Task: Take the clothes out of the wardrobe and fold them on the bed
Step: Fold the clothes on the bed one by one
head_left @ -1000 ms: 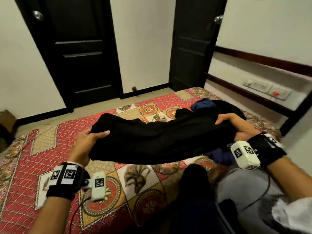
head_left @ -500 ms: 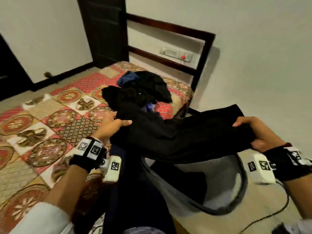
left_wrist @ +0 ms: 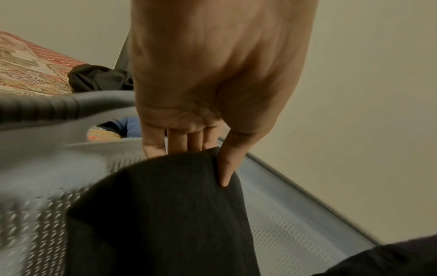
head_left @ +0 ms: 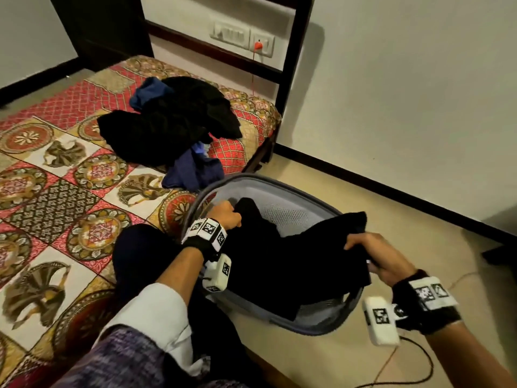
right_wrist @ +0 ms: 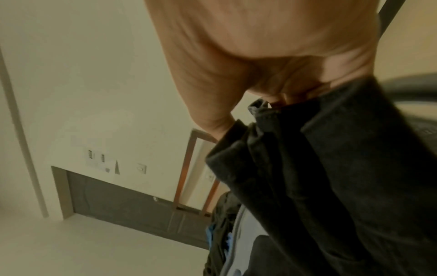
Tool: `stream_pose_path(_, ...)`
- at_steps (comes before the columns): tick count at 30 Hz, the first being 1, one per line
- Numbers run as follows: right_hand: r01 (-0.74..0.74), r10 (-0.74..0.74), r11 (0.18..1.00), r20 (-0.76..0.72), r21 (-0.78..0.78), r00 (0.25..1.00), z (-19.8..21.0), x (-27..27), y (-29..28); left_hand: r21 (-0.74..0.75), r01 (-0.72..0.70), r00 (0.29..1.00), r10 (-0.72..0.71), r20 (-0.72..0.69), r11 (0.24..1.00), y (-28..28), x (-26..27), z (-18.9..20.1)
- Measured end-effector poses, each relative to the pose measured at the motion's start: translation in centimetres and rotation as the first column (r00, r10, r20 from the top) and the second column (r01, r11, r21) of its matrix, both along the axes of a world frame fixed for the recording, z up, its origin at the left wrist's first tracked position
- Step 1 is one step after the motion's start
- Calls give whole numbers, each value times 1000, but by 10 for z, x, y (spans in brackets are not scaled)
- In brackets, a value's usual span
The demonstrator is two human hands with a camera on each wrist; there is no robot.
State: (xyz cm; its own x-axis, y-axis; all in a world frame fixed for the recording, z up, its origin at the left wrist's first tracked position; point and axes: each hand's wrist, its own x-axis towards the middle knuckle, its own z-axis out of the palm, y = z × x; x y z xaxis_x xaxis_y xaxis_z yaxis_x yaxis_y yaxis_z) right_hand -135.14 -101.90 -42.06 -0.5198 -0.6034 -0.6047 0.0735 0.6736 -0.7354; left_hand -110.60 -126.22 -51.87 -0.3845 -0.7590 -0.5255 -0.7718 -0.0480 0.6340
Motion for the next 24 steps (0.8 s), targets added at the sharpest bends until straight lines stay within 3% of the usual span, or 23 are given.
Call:
stream_pose_path(4,-39,40,995,-6,92,999,-48,13,-35,-51,100,984,-91,155,994,-3,-10,-24)
stream_pose_path(8,-60,41,948,68,312,997,-111,12,-65,-91,144,966,-120,230,985,-16,-15,-62)
stream_pose_path(14,-129,60,800,135,586,989,-279,-37,-78,-199,227,952,-173,254,953,-17,-22,-116)
stream_pose_path(16,-190,148,736,120,649,982,-287,-31,-85,-237,249,945,-182,271,939,-18,-25,-137)
stream_pose_path(18,-224,237,678,81,700,968,-264,-13,-97,-192,257,918,-177,354,947,-21,-28,-153)
stream_pose_path(20,-231,261,650,72,724,963,-267,-6,-100,-142,257,892,-178,416,956,-24,-33,-169)
stream_pose_path(24,-145,231,729,-41,668,972,-311,-9,-89,-97,220,864,-148,482,971,-26,-43,-183)
